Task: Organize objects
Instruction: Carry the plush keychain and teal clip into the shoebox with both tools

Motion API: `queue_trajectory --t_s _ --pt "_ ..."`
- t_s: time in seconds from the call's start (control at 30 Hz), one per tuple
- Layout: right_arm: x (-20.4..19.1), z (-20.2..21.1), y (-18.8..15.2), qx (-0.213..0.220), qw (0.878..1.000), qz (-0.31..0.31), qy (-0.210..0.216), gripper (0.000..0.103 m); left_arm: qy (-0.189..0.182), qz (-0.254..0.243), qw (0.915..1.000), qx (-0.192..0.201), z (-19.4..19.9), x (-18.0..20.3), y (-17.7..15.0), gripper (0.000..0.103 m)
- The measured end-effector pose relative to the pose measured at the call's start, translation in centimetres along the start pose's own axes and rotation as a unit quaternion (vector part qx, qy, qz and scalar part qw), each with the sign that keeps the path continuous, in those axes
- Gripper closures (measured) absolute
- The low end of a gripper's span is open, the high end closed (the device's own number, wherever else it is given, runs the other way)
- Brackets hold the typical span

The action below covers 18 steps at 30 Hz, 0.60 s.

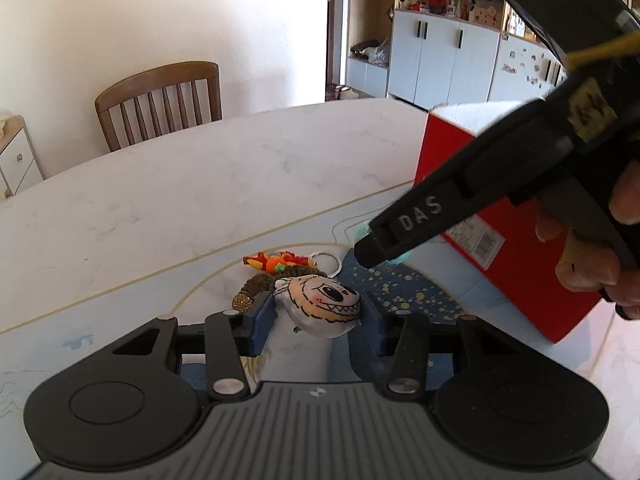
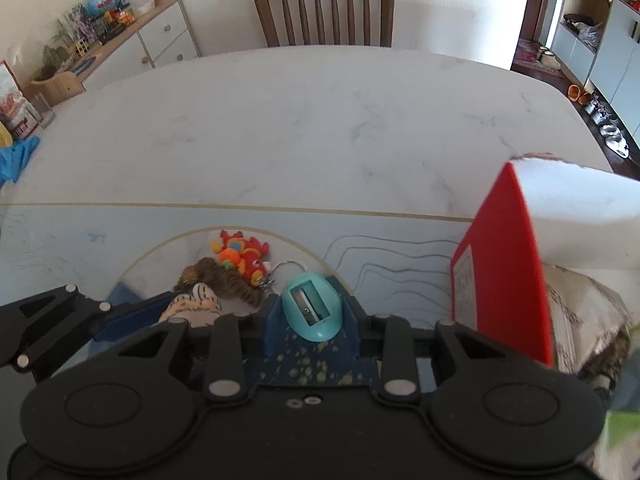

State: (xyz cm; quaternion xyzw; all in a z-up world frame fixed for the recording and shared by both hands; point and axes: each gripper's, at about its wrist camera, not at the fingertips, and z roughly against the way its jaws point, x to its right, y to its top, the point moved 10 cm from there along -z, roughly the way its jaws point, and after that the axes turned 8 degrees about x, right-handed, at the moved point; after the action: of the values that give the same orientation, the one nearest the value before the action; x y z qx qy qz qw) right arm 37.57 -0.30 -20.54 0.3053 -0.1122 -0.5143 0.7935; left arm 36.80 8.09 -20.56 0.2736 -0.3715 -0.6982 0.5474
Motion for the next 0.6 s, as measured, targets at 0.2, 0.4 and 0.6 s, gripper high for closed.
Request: queue_trajectory --t_s 0.2,0.4,0.6 --pt "-0.3 4.1 0.2 0.031 0.999 -0.016 0.011 0.071 -0.012 0.017 0.9996 0.018 3.2 0.7 1.9 0.057" --pt "0.3 8.4 0.2 0.058 0.997 -0.039 0.016 0.071 -0.016 0.017 0.9993 0.030 5.9 2.1 3.7 0.057" --pt "1.7 13.0 0.4 0.095 0.994 -0.050 0.020 0.071 -0.029 0.010 0.9986 0.043 8.1 4.4 5.9 0.057"
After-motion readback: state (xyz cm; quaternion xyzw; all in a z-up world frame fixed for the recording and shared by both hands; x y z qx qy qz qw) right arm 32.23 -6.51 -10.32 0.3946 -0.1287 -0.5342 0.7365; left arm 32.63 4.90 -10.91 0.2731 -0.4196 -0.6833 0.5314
